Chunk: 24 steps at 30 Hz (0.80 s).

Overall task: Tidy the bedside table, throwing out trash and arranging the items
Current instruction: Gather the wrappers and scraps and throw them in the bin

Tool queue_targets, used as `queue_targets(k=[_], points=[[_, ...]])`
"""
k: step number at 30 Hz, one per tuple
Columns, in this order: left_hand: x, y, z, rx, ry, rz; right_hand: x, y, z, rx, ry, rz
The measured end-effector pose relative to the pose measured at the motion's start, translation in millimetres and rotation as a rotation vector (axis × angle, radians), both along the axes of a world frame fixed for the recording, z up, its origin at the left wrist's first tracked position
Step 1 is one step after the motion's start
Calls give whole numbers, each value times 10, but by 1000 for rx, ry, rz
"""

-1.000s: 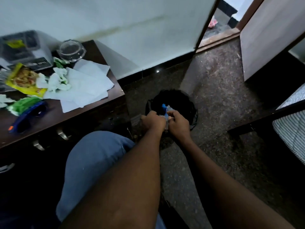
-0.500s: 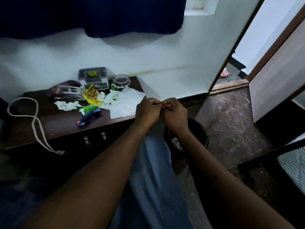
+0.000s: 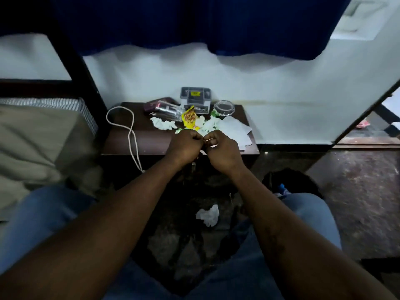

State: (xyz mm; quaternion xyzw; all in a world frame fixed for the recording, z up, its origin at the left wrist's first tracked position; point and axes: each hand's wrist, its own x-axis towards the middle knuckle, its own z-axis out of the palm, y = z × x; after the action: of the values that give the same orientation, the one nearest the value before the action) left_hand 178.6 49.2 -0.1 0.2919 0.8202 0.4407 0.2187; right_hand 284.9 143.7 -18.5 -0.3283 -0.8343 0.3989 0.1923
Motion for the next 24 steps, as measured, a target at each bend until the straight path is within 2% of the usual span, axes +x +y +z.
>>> queue_targets(k=[3,15,21,24], points=[[-47,-125,-235,-63,33,17,-63,-110,-208,14,-78,41],[-128,-121,-1518,-274,-90,-62,-169,-52,-1220,-95,-367,91],[-149,-48,-1783,-297,-122,-29,-211,33,-1541,-102,-432,79],[-139,-7,-1945,-368,-150,-59,-131,124,-1731,-121,-536,53]])
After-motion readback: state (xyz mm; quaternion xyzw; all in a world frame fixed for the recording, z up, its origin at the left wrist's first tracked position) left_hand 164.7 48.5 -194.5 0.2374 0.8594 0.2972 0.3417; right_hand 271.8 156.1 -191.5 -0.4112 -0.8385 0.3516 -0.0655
